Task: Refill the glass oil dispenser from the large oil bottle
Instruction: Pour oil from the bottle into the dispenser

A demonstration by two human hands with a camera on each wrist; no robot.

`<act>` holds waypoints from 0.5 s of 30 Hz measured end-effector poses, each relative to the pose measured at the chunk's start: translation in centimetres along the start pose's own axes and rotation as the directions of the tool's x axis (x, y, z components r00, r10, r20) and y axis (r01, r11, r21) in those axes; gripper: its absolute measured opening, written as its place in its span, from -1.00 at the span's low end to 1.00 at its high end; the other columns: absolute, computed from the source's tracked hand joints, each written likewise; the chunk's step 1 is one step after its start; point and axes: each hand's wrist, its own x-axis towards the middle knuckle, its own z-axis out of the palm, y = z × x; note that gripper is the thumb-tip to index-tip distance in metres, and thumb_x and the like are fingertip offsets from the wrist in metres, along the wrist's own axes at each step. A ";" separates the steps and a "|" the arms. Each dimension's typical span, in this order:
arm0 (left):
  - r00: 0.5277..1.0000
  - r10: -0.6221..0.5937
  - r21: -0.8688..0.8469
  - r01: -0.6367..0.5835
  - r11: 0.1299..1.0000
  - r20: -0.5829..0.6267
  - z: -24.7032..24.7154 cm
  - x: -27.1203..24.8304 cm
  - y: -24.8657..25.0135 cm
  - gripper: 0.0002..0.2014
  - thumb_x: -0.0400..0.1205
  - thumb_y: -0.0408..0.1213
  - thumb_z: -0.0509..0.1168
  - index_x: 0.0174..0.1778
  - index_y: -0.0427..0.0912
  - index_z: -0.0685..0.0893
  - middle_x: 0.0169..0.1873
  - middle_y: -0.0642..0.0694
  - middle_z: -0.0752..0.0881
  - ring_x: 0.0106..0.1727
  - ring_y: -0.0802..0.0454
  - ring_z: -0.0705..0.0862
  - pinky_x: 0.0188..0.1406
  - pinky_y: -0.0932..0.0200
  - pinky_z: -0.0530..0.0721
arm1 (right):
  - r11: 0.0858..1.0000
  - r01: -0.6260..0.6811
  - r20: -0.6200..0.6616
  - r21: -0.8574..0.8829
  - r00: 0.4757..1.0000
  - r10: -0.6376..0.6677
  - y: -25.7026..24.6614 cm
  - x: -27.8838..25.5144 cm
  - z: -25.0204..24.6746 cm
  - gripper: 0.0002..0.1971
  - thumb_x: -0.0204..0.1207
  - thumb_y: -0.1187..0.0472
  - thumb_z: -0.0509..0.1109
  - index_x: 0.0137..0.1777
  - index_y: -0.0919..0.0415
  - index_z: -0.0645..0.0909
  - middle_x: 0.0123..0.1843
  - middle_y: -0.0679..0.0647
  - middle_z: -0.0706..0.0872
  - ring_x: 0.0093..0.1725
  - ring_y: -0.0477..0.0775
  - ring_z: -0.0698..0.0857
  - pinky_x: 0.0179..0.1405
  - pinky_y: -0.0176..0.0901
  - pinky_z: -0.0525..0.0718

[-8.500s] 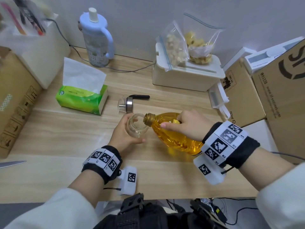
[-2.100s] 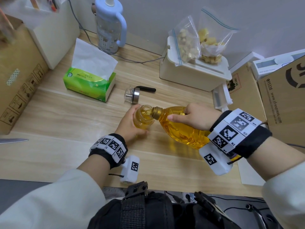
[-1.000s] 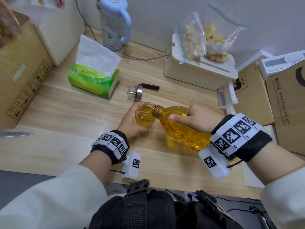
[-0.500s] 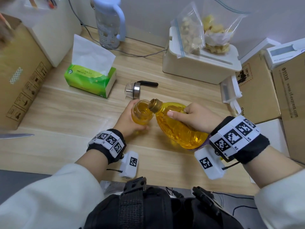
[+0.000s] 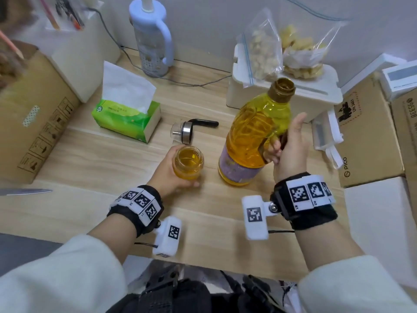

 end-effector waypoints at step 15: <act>0.999 -0.048 -0.013 0.048 0.999 -0.017 0.1 -0.4 0.2 -0.12 0.03 -0.48 0.63 0.15 0.19 0.37 0.06 0.17 0.58 0.03 0.57 0.57 0.10 0.59 0.45 | 0.823 0.529 -0.431 -0.205 0.706 -0.562 -1.2 -1.1 0.1 -0.85 0.42 0.18 0.36 -0.18 0.03 0.40 -0.23 -0.09 0.48 -0.27 -0.22 0.49 -0.14 -0.27 0.50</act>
